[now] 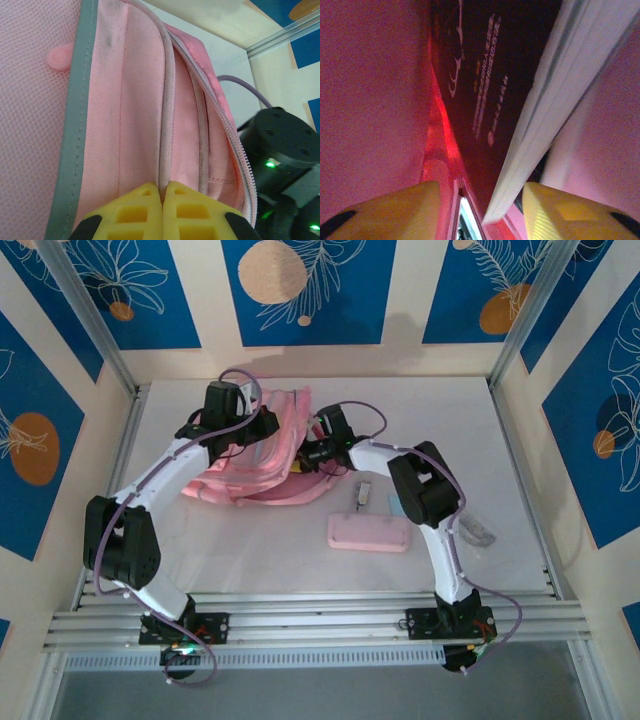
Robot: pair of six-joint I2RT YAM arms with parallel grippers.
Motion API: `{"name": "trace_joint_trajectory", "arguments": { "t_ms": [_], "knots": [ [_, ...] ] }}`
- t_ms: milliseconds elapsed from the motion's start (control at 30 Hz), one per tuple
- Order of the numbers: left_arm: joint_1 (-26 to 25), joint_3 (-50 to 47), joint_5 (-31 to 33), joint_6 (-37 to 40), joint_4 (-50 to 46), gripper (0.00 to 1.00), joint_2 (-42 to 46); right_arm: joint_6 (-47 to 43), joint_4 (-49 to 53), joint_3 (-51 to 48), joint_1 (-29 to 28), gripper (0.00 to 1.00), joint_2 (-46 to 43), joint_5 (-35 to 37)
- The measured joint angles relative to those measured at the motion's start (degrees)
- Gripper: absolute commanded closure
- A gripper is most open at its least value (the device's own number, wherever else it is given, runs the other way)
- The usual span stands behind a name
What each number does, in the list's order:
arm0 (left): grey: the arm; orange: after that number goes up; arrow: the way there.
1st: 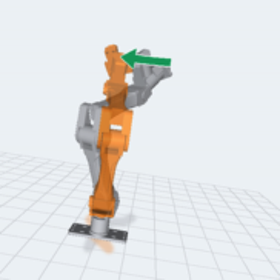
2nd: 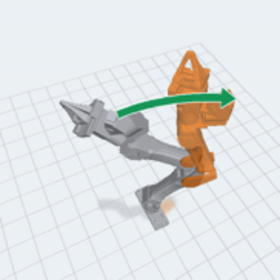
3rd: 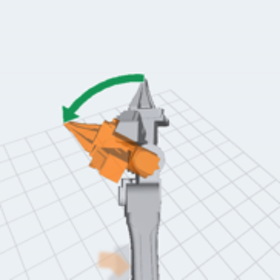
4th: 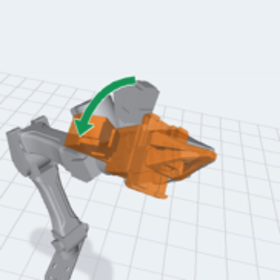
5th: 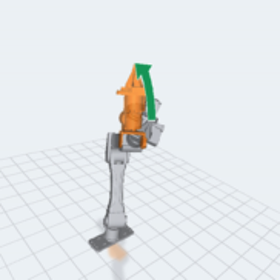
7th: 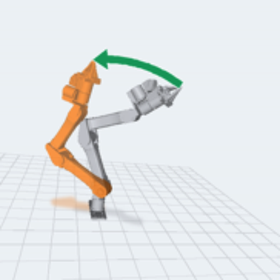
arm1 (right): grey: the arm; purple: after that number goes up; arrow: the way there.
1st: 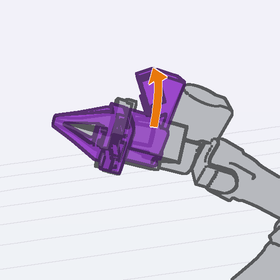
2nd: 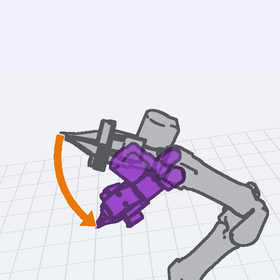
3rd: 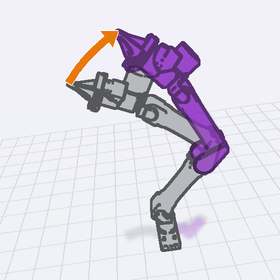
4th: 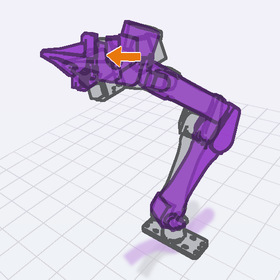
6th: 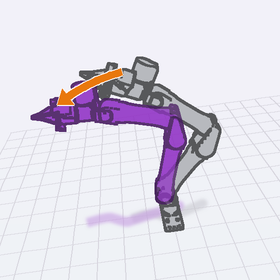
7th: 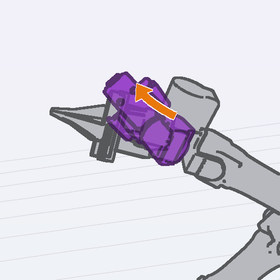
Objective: Pack the student bag
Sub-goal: Place the book in the student bag, then close the student bag at the center of the table, then zip the student bag at the center of the table.
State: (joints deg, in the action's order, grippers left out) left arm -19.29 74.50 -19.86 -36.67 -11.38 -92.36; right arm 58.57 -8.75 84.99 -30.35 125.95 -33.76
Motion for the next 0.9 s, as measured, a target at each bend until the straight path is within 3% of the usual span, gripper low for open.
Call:
{"name": "trace_joint_trajectory", "arguments": {
  "t_ms": [200,300,367,500,700,900],
  "knots": [
    [-0.11,-0.37,0.39,-0.57,2.21,1.0,-0.87,-6.05,10.86,-7.23,6.43,0.44,-14.25,3.15],
    [-0.24,-0.5,0.37,-0.79,2.89,0.64,-1.55,-9.99,16.48,-10.19,9.05,0.42,-21.75,4.98],
    [-0.28,-1.09,0.37,-1.29,4.09,0.48,-1.6,-12.61,20.59,-11.91,9.88,0.4,-26.03,6.73],
    [-0.33,-5.51,1.07,-2.01,6.51,0.32,0.81,-17.55,28.96,-14.4,9.86,0.39,-33.09,12.63],
    [-0.33,-17.88,5.51,-3.21,5.88,0.25,11.91,-20.61,33.73,-17.11,5.86,0.38,-38.71,20.52],
    [-0.33,-32.87,13.27,-7.96,5.6,0.23,25.97,-20.83,32.7,-18.21,-0.83,0.38,-38.88,24.63]
  ]
}}
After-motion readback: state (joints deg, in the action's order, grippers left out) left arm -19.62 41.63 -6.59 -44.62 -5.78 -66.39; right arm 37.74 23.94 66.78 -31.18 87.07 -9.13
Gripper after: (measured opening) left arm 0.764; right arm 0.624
